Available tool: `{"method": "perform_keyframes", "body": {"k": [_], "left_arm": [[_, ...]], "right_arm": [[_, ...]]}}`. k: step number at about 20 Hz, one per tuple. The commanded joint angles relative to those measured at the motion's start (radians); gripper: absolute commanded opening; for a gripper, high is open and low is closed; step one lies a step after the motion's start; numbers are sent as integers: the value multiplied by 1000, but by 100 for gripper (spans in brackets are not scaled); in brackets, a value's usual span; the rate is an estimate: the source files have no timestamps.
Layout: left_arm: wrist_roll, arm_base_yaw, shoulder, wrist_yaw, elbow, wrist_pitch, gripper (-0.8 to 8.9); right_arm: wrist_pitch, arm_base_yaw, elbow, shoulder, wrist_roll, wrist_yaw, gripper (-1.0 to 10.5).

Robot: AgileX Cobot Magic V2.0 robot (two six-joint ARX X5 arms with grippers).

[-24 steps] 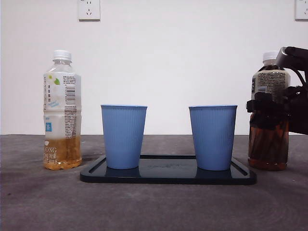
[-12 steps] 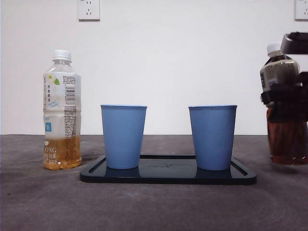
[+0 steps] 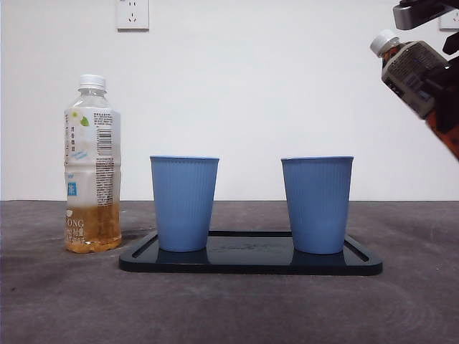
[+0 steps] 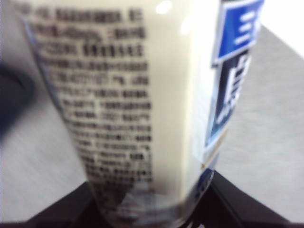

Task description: Pour the drink into the cup

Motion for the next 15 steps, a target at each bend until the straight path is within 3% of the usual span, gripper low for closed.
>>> {"method": "perform_keyframes", "body": {"k": [1,8,15], "left_arm": [[13,-3,4,5,19,13,406],[13,-35,4,5,19,25,406],[13,-76,4,5,19,27,406]], "right_arm": [[-3,31,68,-6,-180,89,132],[-37,140,83,15,-505,330,132],[-31,231,83,74,-694,476,132]]}}
